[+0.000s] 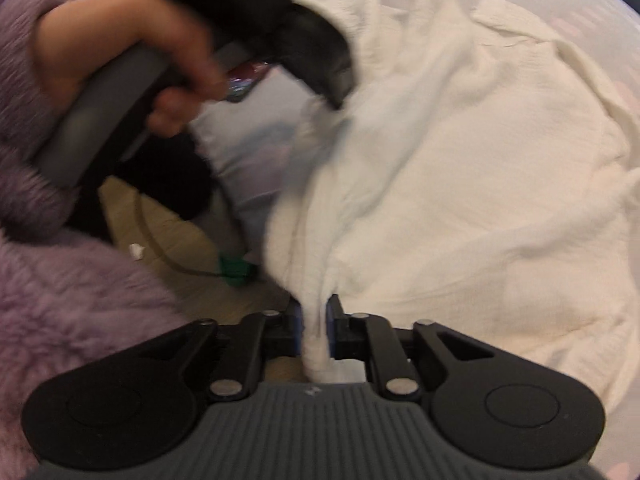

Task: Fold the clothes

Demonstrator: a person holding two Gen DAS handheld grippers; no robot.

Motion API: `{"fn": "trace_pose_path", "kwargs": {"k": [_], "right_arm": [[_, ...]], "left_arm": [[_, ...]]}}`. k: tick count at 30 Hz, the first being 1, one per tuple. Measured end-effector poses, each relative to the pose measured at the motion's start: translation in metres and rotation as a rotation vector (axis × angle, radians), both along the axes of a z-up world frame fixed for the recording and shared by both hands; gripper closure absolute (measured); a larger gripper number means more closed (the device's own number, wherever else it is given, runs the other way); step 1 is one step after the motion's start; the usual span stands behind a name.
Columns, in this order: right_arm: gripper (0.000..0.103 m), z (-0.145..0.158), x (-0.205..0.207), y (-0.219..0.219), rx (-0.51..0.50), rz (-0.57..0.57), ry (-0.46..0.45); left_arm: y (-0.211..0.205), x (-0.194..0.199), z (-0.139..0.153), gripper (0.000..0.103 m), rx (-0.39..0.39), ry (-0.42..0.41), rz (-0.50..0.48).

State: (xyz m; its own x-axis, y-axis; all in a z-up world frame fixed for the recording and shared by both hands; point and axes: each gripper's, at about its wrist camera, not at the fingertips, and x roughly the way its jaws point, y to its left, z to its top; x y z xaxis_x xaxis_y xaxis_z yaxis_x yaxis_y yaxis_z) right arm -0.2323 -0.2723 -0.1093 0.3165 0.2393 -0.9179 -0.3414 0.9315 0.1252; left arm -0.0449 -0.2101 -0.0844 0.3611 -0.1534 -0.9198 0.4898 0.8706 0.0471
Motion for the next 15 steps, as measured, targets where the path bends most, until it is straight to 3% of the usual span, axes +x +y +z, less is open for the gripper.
{"fn": "trace_pose_path", "kwargs": {"k": [5,11,15], "right_arm": [[0.058,0.024,0.0,-0.022,-0.044,0.012,-0.029],[0.05,0.053,0.01,-0.066,-0.028,-0.053,-0.032],[0.046,0.071,0.018,-0.096,-0.082,-0.074,-0.067]], "left_arm": [[0.004,-0.004,0.02,0.052,-0.022,-0.073,0.006],[0.004,0.006,0.034,0.047,-0.037,-0.104,0.021],[0.0,0.013,0.042,0.043,-0.04,-0.116,-0.003]]}}
